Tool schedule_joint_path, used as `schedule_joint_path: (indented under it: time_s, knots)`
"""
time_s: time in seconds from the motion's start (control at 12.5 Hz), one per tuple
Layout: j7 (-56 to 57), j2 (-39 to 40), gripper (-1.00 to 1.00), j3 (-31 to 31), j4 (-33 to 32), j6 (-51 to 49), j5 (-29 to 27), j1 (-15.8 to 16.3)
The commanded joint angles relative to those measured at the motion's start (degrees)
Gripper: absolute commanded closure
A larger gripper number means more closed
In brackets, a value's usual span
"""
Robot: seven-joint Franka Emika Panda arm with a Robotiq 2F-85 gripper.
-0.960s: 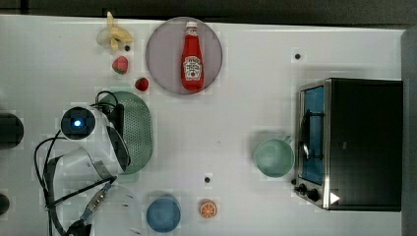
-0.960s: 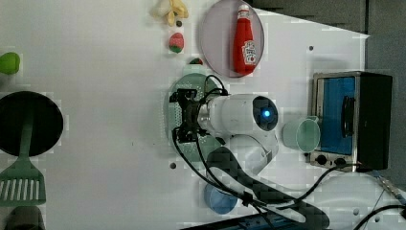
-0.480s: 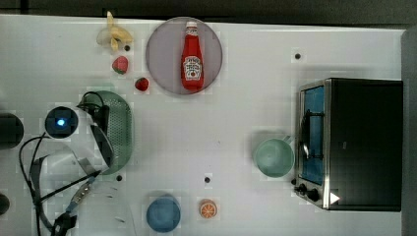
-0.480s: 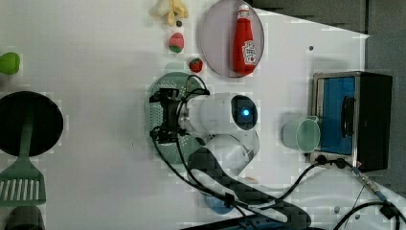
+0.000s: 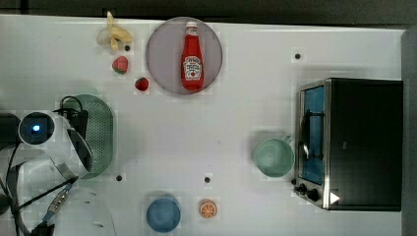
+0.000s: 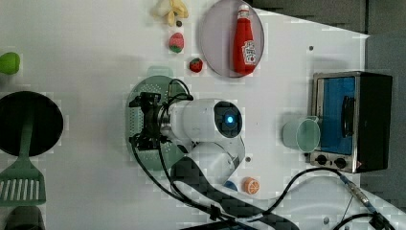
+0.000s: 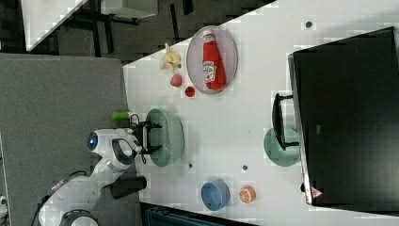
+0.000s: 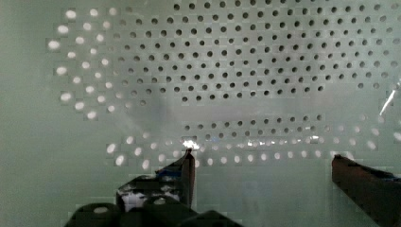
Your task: Drag strainer right to left.
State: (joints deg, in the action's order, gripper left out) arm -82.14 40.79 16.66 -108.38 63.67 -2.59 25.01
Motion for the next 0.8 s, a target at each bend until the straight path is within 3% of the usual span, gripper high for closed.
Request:
schedule_joint_path:
  time_s: [0.08, 0.4, 0.8]
  knots:
    - [-1.6, -0.6, -1.00, -1.7, 1.1, -0.2, 0.4, 1.6]
    - [5.0, -8.6, -1.00, -1.6, 1.1, -11.5, 0.5, 1.0]
    - [28.4, -25.8, -1.00, -4.9, 1.0, -33.5, 0.5, -2.0]
